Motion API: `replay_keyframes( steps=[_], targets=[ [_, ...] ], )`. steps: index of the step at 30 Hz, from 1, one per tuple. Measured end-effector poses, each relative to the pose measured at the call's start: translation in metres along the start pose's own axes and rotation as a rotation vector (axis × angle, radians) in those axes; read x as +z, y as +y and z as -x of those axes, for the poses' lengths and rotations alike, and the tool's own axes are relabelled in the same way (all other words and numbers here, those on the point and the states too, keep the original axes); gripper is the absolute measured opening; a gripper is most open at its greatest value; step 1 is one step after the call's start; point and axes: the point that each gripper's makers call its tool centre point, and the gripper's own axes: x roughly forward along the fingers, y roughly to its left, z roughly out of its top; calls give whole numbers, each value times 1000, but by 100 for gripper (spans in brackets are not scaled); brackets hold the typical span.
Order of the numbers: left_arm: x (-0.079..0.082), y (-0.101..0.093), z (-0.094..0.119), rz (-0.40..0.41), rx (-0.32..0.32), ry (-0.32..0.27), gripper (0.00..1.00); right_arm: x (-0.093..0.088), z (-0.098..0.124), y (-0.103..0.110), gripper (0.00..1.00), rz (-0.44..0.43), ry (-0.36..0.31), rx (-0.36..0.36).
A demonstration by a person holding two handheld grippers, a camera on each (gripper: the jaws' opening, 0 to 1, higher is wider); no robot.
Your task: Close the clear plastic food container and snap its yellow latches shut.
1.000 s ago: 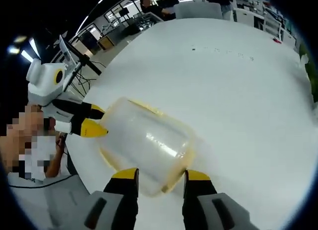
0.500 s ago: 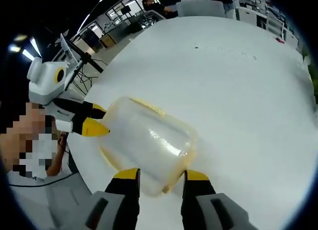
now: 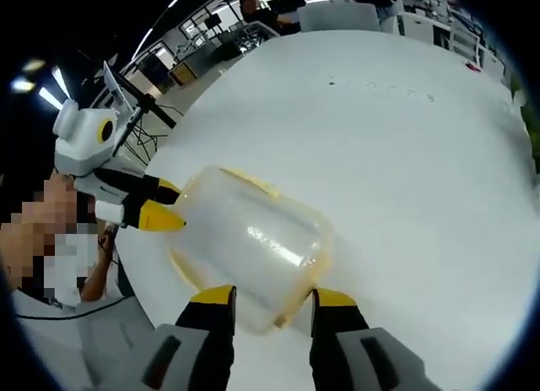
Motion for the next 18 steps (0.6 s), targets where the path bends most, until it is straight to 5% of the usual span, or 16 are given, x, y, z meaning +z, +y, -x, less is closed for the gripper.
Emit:
replay_keyframes(
  steps=[18],
  targets=[
    [8, 0, 7, -155, 14, 21, 32, 6, 11, -2, 38, 162, 52, -24]
  ],
)
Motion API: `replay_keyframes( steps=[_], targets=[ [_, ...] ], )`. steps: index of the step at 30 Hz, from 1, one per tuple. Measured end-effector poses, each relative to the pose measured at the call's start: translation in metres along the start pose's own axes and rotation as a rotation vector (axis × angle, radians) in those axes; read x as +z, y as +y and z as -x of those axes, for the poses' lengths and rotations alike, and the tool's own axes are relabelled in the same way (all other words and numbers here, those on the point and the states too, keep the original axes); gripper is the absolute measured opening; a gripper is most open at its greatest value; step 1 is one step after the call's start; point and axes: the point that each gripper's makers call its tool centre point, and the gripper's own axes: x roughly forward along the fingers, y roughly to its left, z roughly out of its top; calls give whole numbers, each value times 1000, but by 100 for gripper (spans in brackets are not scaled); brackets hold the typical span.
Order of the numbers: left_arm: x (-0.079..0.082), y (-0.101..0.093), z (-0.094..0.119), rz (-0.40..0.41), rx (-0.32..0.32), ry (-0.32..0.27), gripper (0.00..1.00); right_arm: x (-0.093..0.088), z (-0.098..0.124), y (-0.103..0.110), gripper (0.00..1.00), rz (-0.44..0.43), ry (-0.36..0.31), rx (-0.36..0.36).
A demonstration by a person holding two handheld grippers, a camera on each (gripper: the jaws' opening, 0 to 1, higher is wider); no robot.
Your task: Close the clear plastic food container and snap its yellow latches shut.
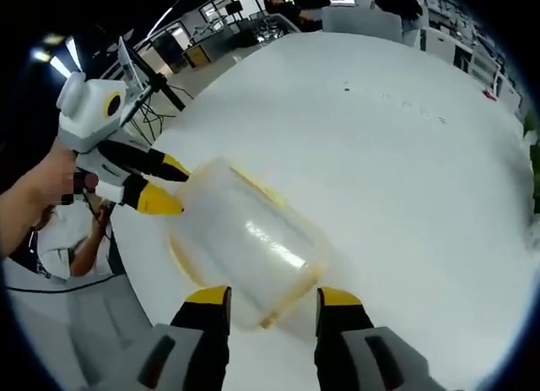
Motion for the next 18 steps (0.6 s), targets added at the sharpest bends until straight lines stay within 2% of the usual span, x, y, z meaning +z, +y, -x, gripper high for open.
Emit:
replay_keyframes(
  steps=[6, 9, 18],
  targets=[
    [4, -4, 5, -120, 7, 16, 31, 2, 3, 3, 37, 128, 33, -14],
    [6, -7, 7, -136, 4, 29, 31, 1, 5, 2, 36, 218, 70, -29],
    [8, -16, 7, -237, -10, 65, 33, 5, 7, 7, 36, 322, 105, -12]
  ],
)
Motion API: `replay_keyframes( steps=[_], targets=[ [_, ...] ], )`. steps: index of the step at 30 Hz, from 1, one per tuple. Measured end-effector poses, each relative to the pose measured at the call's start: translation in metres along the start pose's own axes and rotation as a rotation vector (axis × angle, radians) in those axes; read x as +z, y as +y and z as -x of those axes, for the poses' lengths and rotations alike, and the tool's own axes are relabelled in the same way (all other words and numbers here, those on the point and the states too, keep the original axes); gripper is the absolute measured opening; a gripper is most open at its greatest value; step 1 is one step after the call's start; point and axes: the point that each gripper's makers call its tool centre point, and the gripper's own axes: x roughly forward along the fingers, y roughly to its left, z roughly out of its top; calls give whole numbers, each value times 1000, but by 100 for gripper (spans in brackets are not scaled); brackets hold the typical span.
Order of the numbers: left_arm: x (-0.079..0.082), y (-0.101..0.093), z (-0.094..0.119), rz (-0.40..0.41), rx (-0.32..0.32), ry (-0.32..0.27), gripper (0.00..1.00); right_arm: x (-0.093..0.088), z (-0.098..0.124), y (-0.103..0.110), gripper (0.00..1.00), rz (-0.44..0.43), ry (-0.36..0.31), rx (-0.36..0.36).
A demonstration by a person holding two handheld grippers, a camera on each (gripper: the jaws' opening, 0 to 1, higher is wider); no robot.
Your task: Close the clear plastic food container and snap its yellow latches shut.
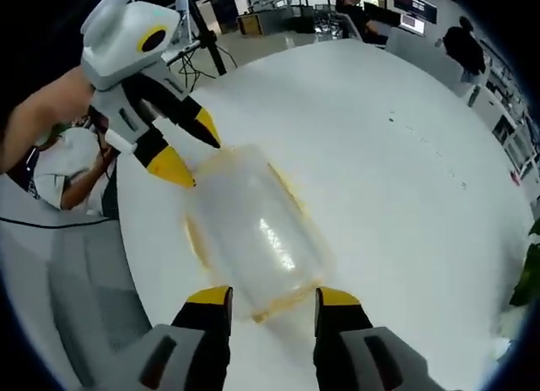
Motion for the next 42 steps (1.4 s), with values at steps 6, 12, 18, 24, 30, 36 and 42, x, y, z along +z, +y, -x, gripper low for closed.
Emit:
replay_keyframes(
  steps=[6, 12, 18, 24, 30, 36, 42],
  targets=[
    [3, -5, -1, -60, -12, 11, 33, -3, -1, 2, 35, 58, 25, 12],
    [6, -4, -1, -164, -1, 36, 34, -4, -1, 2, 35, 108, 43, 20],
    [7, -6, -3, -242, -4, 58, 35, -2, 0, 5, 34, 140, 56, 33],
    [9, -7, -4, -294, -17, 67, 35, -1, -2, 8, 34, 176, 65, 50],
    [11, -11, -7, -353, -34, 68, 36, 2, -3, 8, 34, 207, 69, 49],
    [8, -9, -9, -391, -32, 93, 36, 1, -5, 9, 32, 231, 85, 58],
    [12, -16, -9, -464, -64, 72, 36, 7, -7, 15, 33, 270, 66, 79]
  ],
)
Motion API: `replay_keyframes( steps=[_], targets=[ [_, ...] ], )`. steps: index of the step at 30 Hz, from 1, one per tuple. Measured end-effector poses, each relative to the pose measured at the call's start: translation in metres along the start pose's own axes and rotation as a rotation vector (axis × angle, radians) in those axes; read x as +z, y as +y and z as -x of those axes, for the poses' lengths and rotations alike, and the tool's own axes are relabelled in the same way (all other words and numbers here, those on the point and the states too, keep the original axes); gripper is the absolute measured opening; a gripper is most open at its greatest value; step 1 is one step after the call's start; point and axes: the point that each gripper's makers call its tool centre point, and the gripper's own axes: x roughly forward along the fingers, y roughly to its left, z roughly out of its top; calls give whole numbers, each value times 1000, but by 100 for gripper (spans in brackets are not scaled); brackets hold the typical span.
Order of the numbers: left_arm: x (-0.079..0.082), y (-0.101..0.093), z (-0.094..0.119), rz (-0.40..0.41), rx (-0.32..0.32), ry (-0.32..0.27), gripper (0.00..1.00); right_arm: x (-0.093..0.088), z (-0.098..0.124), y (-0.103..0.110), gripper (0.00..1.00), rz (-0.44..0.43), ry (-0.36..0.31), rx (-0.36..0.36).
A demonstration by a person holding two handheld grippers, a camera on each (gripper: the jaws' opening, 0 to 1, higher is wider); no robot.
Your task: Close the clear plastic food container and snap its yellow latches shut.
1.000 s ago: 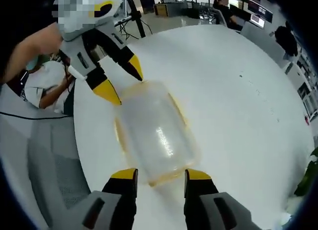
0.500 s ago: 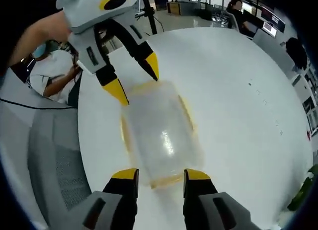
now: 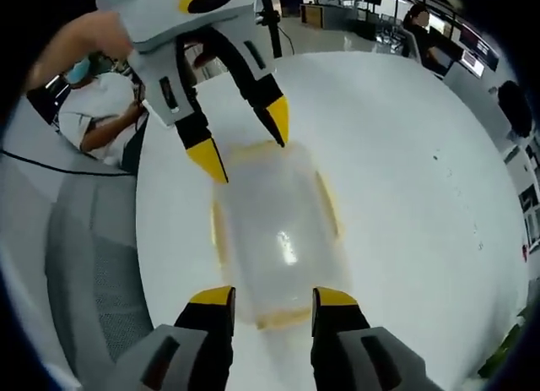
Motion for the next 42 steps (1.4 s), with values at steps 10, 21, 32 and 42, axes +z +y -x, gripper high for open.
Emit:
replay_keyframes(
  steps=[10, 21, 32, 42],
  targets=[
    [10, -4, -6, -58, -12, -9, 35, 13, -3, -1, 31, 18, -28, 8],
    [21, -11, -13, -69, -30, -28, 35, 24, -11, 2, 29, 38, -37, 25],
    [28, -12, -18, -53, -29, -60, 32, 34, -14, -1, 27, 44, -62, 15],
    [27, -15, -20, -47, -20, -70, 32, 42, -14, -9, 27, 48, -77, -2]
  ],
)
